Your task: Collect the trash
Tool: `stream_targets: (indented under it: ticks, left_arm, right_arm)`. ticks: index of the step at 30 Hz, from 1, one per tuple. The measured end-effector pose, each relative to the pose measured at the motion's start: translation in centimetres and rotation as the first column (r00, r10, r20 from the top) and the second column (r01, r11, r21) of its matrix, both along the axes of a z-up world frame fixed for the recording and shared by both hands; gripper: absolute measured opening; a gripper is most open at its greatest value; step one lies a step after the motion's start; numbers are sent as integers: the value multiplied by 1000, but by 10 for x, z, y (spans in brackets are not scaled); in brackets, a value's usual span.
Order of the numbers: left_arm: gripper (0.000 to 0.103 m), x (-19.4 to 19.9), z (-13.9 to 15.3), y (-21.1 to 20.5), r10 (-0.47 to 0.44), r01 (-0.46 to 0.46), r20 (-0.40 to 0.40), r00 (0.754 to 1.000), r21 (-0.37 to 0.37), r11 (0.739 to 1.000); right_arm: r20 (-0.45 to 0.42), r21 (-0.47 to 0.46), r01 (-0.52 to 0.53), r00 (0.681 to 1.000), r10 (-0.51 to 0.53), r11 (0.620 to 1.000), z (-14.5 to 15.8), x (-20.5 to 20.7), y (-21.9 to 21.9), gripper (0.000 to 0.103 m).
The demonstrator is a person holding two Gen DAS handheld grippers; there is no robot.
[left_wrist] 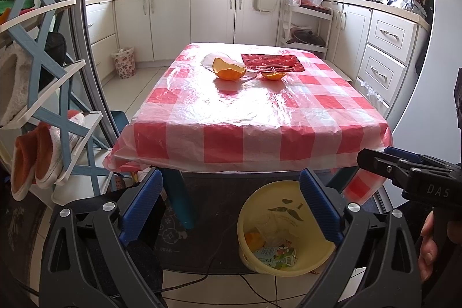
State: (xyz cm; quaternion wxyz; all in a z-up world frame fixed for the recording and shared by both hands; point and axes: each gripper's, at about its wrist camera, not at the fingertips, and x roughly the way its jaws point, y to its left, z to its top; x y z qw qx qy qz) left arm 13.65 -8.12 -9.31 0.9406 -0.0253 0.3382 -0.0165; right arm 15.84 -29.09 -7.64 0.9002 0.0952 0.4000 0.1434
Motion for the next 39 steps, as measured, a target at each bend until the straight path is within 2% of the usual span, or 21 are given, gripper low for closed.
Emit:
stream_targets:
  ticks: [7,16,21,27,34,38,39]
  left_arm:
    - [92,2,0,5,7,-7,3,1000,-16,1000]
    - [93,26,-2,38,104,-105,-12,994,-91,990]
    - [94,50,-4,52,145,-147,-29,989,-107,983]
    - [94,85,-6,61,163,-171,-66,984,-151,974]
    - [94,140,-6,62,173,-194,-100,980,-267,944]
    - [94,179,-6,53,181,-200,-92,979,-281,939]
    - [94,190,-8,51,183,-205,-100,978,-290,935]
  right_arm:
    - [3,33,1,1000,-1,999,0,5,3,80]
    - [-32,102,-2,999,5,995,-4,36,2,80]
    - [-123,262,53,992,-21,964,-12,89,-15,80]
    - [-202,383,181,973,-108,906,-15,177,-41,80]
    - [-244,408,243,958,-151,880,-27,263,-53,80]
    - [-290,446,251,949,-127,859,-41,287,-57,79]
    - [-293,450,246,949,-118,859,-44,292,-56,76]
